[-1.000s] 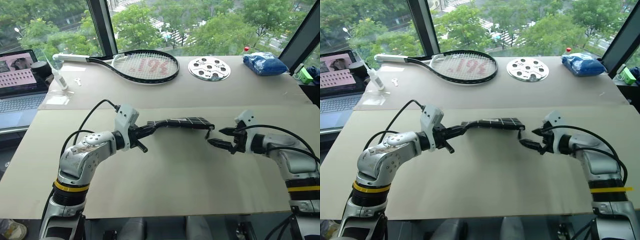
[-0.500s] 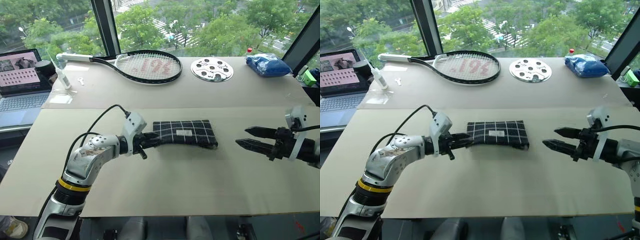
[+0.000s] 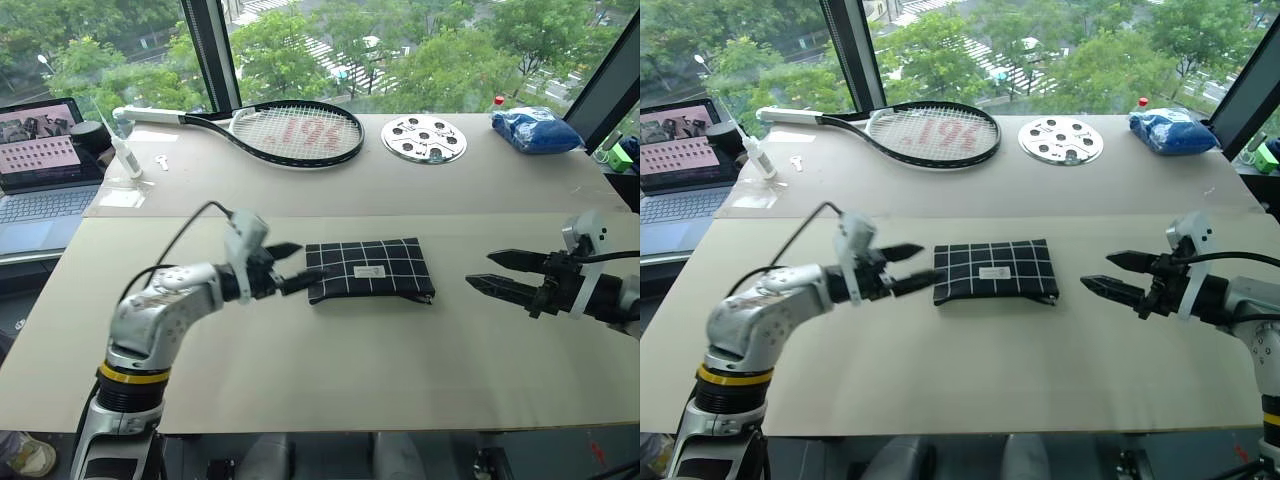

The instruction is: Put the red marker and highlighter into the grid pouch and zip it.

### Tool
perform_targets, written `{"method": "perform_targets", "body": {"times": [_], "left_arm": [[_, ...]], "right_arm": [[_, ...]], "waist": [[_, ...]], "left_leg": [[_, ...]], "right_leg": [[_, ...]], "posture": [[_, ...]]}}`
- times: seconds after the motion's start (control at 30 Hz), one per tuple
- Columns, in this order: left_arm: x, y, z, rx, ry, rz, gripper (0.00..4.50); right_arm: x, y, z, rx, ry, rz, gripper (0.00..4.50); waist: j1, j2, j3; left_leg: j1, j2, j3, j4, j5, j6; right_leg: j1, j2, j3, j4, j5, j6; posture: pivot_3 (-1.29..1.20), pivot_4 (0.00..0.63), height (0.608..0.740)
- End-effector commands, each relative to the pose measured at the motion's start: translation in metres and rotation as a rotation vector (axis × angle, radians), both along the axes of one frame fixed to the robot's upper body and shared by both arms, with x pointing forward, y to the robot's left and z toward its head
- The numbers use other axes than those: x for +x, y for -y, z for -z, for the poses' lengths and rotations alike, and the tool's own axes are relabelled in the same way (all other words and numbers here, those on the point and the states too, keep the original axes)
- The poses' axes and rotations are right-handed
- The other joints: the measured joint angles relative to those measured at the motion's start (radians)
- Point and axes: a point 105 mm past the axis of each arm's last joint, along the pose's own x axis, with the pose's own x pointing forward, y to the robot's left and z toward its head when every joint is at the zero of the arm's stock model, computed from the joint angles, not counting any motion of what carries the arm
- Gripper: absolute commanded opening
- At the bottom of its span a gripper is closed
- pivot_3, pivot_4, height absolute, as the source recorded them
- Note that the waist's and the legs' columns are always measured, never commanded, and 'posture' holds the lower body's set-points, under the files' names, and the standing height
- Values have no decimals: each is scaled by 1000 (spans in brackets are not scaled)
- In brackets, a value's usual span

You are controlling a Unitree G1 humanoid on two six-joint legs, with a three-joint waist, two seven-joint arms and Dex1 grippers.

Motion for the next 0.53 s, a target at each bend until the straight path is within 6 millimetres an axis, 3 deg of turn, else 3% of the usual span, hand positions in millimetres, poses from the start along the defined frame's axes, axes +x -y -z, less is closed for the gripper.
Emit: {"method": "perform_targets", "body": {"times": [0.03,0.1,0.23,0.53], "left_arm": [[4,-50,1,-63,-9,-214,4460],[-6,-75,20,-6,-46,-282,4460],[-32,-104,45,66,-136,-331,4460],[-47,-133,52,32,-166,-420,4460]], "right_arm": [[2,4,-14,-12,84,19,4500],[4,4,-12,2,84,29,4500],[9,7,-6,-10,80,42,4500],[23,4,-4,7,94,49,4500]], "waist": [[-2,0,0],[-5,0,0],[1,0,0],[8,0,0]], "left_leg": [[0,0,0,0,0,0],[0,0,0,0,0,0],[0,0,0,0,-1,1],[1,0,0,0,-1,1]], "right_leg": [[0,0,0,0,0,0],[0,0,0,0,0,0],[0,0,0,0,0,0],[0,0,0,0,0,0]], "posture": [[0,150,740],[0,150,740],[0,150,740],[0,150,740]]}}
